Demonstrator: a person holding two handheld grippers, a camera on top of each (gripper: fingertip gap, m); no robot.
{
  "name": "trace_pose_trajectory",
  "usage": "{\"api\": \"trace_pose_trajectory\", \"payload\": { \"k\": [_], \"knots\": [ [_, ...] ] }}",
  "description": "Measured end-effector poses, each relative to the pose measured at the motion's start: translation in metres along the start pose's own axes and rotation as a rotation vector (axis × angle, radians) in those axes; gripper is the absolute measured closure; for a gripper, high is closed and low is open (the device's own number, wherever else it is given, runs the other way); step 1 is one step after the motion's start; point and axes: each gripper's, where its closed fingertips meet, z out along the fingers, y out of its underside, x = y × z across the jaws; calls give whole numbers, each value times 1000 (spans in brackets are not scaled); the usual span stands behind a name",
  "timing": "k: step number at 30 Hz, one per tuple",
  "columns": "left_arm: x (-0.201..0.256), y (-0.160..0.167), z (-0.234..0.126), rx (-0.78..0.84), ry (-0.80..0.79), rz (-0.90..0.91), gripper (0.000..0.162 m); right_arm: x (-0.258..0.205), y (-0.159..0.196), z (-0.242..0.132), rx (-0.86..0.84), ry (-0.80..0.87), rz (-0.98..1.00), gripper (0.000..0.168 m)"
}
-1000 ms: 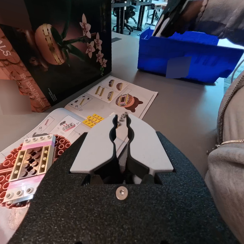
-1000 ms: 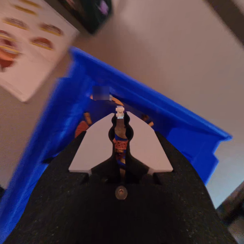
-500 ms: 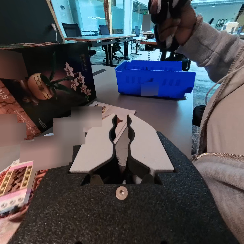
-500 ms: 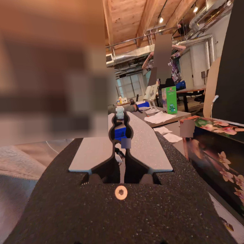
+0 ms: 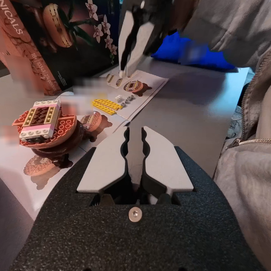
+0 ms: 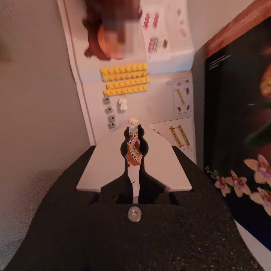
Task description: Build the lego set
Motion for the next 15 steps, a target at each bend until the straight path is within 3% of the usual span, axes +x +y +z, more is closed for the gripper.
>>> {"api": "trace_pose_trajectory", "payload": {
  "k": [3,15],
  "knots": [
    [-5,2,-1,7,-6,-26,147,-7,8,17,-82,-45,-45,158],
    [-17,4,-1,19,-10,-51,147,-12,5,28,-99,-83,-51,157]
  ]
}}
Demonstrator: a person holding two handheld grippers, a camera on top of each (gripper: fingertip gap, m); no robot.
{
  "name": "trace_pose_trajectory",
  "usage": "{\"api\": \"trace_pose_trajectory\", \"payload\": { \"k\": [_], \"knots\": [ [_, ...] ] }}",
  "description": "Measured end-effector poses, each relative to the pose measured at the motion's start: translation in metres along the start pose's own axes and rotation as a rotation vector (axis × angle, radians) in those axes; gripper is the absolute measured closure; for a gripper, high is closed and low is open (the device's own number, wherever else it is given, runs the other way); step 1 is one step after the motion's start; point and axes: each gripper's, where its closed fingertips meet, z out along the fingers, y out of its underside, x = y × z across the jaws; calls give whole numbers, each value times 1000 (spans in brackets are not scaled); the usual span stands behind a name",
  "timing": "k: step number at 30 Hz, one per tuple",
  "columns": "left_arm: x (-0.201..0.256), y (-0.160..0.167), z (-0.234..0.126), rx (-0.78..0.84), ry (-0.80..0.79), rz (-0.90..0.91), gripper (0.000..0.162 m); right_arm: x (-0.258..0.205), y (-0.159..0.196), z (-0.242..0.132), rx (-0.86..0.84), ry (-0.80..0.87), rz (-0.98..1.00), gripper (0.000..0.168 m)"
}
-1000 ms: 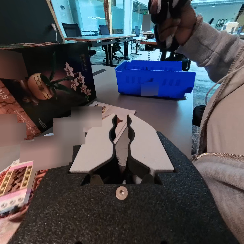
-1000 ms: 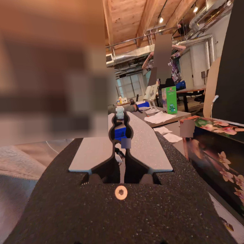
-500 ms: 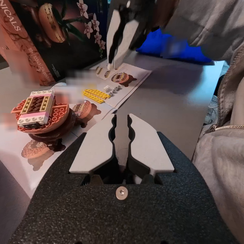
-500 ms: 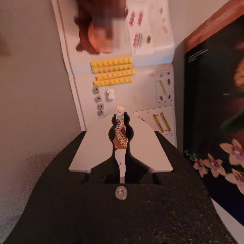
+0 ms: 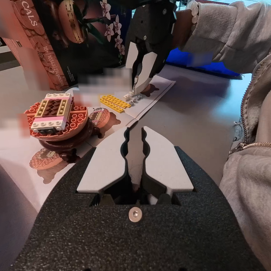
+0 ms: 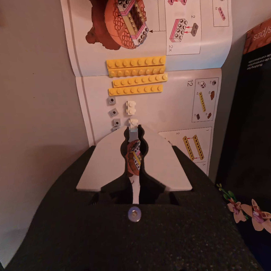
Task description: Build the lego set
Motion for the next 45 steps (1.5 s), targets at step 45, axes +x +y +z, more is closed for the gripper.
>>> {"api": "trace_pose_trajectory", "payload": {
  "k": [45],
  "knots": [
    [64,-66,130,-101,216,66,138,26,252,-203,234,168,378,149]
  ]
}}
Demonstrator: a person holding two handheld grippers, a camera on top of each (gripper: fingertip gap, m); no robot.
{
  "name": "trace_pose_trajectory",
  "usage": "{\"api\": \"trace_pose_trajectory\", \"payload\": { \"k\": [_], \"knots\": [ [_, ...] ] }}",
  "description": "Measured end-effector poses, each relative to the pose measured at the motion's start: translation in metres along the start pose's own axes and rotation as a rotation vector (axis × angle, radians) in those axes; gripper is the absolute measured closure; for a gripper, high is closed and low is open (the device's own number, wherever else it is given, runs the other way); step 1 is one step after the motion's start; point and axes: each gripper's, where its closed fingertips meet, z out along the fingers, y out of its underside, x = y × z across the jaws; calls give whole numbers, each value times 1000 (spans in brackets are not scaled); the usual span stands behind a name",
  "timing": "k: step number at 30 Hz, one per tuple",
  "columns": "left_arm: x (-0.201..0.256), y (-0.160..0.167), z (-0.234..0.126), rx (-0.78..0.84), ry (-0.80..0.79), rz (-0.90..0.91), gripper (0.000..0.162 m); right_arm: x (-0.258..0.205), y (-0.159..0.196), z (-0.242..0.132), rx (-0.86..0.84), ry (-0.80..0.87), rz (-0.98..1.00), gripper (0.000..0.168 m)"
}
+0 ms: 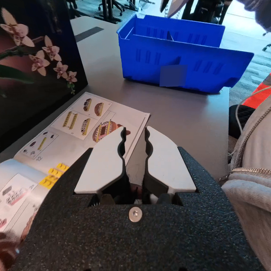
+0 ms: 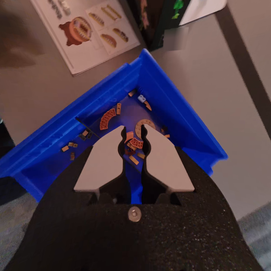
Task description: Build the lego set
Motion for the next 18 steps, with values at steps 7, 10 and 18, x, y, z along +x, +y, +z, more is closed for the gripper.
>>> {"api": "trace_pose_trajectory", "payload": {
  "k": [7,10,18],
  "knots": [
    [-7,-3,28,-74,30,13,138,-5,1,50,-49,-223,-140,147],
    [-12,0,32,-91,21,5,139,-1,-10,74,45,-171,-253,149],
    [-19,6,24,-75,-16,-18,139,11,1,119,-46,-118,-353,149]
  ]
}}
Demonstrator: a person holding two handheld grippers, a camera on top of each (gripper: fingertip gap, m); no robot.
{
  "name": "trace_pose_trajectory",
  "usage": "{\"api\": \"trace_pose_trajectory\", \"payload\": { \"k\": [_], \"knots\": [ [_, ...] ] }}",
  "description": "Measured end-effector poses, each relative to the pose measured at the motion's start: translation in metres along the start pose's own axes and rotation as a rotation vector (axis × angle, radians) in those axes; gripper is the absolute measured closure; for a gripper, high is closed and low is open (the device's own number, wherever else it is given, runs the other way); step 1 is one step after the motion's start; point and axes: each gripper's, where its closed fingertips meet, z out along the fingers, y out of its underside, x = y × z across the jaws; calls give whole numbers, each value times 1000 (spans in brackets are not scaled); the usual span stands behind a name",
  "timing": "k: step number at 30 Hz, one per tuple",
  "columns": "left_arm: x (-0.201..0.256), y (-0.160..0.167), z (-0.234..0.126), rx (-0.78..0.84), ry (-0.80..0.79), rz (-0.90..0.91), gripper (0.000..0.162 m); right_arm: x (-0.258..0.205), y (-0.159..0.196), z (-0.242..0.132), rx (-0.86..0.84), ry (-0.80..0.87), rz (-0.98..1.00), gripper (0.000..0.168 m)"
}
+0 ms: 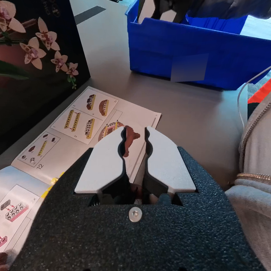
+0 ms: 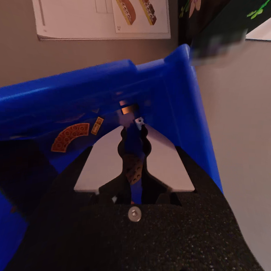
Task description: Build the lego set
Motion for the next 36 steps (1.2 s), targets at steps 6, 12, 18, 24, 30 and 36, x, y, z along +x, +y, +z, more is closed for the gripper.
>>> {"api": "trace_pose_trajectory", "payload": {
  "k": [6,12,18,24,30,36],
  "knots": [
    [-5,6,-9,20,-18,-30,139,1,3,11,-21,21,-21,153],
    [-4,5,-8,20,-8,-14,139,-23,13,3,-77,-111,19,156],
    [-4,4,-10,27,-21,-7,139,-7,3,-8,44,-31,92,158],
    [-4,6,-12,22,-28,-8,139,-2,6,11,-28,7,34,158],
    [-4,8,-9,12,-19,-11,139,-7,10,7,-24,-38,52,157],
    [-2,6,-7,11,-17,3,139,-1,6,6,-31,-24,-5,154]
  ]
}}
